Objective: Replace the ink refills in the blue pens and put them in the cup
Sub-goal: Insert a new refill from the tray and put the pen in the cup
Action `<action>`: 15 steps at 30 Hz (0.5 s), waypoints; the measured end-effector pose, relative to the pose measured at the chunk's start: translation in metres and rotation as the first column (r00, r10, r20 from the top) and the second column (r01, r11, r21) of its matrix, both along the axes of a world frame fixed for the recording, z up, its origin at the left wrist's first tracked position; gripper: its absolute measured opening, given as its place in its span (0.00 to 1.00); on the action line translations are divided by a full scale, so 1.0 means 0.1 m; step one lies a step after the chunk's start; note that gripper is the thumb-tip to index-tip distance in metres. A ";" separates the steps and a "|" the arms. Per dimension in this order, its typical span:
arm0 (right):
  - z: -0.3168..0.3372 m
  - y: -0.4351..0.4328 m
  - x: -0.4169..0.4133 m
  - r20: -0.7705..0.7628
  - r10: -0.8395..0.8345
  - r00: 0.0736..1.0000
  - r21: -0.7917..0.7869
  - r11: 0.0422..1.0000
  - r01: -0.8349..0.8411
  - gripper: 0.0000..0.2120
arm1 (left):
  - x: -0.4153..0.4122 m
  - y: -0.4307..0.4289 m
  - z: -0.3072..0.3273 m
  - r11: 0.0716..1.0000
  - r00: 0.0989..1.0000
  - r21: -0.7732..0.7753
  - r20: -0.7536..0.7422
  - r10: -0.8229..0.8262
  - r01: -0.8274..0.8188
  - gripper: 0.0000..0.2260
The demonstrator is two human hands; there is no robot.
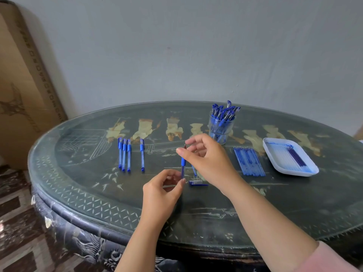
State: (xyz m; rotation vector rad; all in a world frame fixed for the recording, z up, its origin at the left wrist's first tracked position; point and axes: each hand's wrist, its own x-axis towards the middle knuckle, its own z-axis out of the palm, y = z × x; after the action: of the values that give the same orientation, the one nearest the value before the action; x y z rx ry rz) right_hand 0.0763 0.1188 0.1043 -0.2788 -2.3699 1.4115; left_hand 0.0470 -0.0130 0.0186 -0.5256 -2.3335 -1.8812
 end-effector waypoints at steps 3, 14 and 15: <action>0.00 0.00 0.01 -0.010 0.065 0.998 0.021 0.998 -0.065 0.10 | 0.00 0.00 0.00 1.000 1.000 0.012 0.014 0.006 -0.006 0.05; 0.00 -0.01 0.02 -0.023 0.070 0.997 0.018 0.997 -0.069 0.10 | 0.00 -0.01 -0.01 1.000 1.000 0.017 0.011 0.000 0.000 0.06; -0.01 -0.01 0.01 -0.043 0.052 0.998 0.029 0.998 -0.051 0.08 | 0.00 -0.01 -0.01 1.000 1.000 0.019 0.008 -0.001 0.000 0.06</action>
State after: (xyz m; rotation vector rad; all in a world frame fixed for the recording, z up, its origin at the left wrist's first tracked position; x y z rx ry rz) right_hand 0.0775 0.1179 0.1030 -0.1792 -2.3751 1.3923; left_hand 0.0469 -0.0136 0.0180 -0.5176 -2.3189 -1.9069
